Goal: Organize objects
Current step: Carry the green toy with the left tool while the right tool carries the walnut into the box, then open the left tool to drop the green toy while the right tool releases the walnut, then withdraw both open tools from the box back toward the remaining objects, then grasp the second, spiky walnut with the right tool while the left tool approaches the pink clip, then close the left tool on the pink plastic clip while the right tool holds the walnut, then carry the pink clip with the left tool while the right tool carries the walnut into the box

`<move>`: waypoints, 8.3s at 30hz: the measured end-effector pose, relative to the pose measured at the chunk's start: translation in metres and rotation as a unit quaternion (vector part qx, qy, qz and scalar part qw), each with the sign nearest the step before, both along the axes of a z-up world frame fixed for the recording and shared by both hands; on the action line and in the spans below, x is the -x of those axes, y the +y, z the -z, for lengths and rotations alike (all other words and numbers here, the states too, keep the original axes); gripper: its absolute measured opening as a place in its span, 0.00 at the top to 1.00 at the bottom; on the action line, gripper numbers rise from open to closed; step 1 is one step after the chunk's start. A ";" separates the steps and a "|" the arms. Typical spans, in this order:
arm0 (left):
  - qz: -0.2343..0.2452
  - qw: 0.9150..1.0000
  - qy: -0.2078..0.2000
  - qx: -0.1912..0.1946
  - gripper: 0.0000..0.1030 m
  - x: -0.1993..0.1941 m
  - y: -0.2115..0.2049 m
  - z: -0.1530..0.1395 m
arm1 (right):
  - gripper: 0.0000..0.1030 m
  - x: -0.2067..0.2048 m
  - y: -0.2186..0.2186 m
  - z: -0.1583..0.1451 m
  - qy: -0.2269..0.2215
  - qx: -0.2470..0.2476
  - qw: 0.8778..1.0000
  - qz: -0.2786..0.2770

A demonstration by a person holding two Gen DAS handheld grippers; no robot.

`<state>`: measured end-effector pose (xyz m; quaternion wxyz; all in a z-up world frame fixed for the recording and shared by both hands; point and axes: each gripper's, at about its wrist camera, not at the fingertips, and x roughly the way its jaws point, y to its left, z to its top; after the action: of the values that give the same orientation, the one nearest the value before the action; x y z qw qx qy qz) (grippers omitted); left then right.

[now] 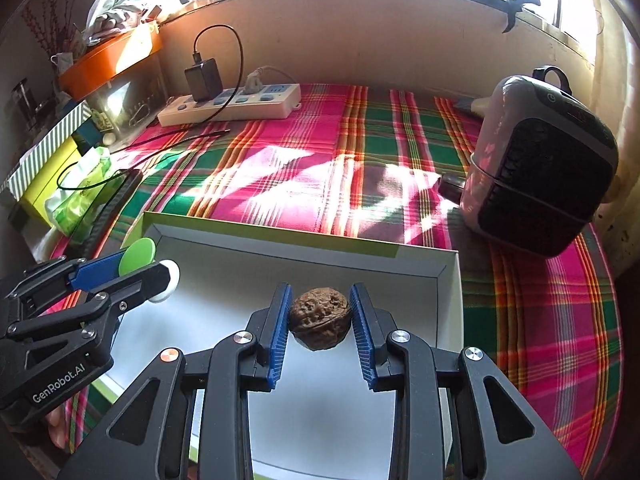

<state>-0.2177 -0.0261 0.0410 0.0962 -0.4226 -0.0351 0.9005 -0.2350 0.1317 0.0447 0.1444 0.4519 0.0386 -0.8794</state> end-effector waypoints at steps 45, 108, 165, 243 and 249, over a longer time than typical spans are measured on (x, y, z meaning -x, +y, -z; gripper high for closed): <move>0.006 1.000 -0.012 0.009 0.61 0.008 0.006 0.009 | 0.49 0.010 -0.005 0.012 -0.002 -0.028 1.000 0.014; -0.014 0.999 -0.003 -0.043 0.61 -0.155 -0.026 0.020 | 0.48 -0.191 0.086 0.019 0.047 0.010 0.993 0.110; -0.043 0.998 -0.032 -0.030 0.60 -0.134 0.002 0.015 | 0.70 -0.171 0.090 0.028 0.031 0.012 0.997 0.068; -0.016 0.997 -0.007 0.070 0.80 -0.136 0.000 0.031 | 0.70 -0.171 0.076 0.029 0.032 -0.022 0.997 0.065; -0.017 0.997 -0.007 0.069 0.80 -0.136 0.000 0.032 | 0.70 -0.171 0.076 0.029 0.032 -0.023 0.997 0.066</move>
<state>-0.0814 -0.0258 0.0092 0.0511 -0.4342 0.0194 0.8992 -0.0639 0.2077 0.0157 0.0748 0.4282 0.0333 -0.9000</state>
